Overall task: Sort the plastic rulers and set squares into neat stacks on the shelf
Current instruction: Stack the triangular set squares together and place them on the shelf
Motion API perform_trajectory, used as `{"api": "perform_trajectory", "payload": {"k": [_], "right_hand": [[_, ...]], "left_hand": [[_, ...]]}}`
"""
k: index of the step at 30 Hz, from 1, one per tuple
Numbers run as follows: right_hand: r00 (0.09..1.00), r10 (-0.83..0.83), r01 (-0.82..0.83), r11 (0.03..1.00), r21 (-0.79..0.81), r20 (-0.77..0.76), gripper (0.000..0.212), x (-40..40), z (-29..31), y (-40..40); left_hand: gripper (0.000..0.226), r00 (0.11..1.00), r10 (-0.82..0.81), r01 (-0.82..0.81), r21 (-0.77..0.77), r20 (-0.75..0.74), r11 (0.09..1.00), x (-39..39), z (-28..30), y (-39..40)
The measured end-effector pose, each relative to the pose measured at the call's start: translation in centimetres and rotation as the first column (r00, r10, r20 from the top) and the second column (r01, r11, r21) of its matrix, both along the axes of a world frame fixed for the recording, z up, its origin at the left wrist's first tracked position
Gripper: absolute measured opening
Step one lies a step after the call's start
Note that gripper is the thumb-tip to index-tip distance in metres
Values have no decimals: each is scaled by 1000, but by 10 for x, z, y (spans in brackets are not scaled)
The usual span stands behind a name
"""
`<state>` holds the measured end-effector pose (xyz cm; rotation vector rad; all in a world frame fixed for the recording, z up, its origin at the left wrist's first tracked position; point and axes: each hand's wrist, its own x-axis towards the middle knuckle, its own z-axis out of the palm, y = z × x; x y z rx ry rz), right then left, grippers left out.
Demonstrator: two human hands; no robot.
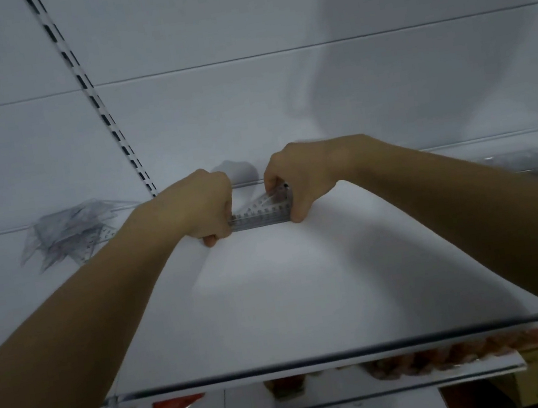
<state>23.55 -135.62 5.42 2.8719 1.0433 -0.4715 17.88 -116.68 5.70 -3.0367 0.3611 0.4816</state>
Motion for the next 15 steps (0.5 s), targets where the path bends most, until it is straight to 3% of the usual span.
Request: {"api": "perform_trajectory", "payload": {"k": [5, 15], "right_hand": [[1000, -18, 18, 1000, -1, 25, 44, -3, -3, 0], [999, -14, 13, 1000, -22, -42, 49, -4, 1, -1]], "left_hand": [[16, 999, 40, -40, 16, -11, 999, 0, -3, -2], [16, 997, 66, -62, 101, -33, 993, -1, 0, -9]]}}
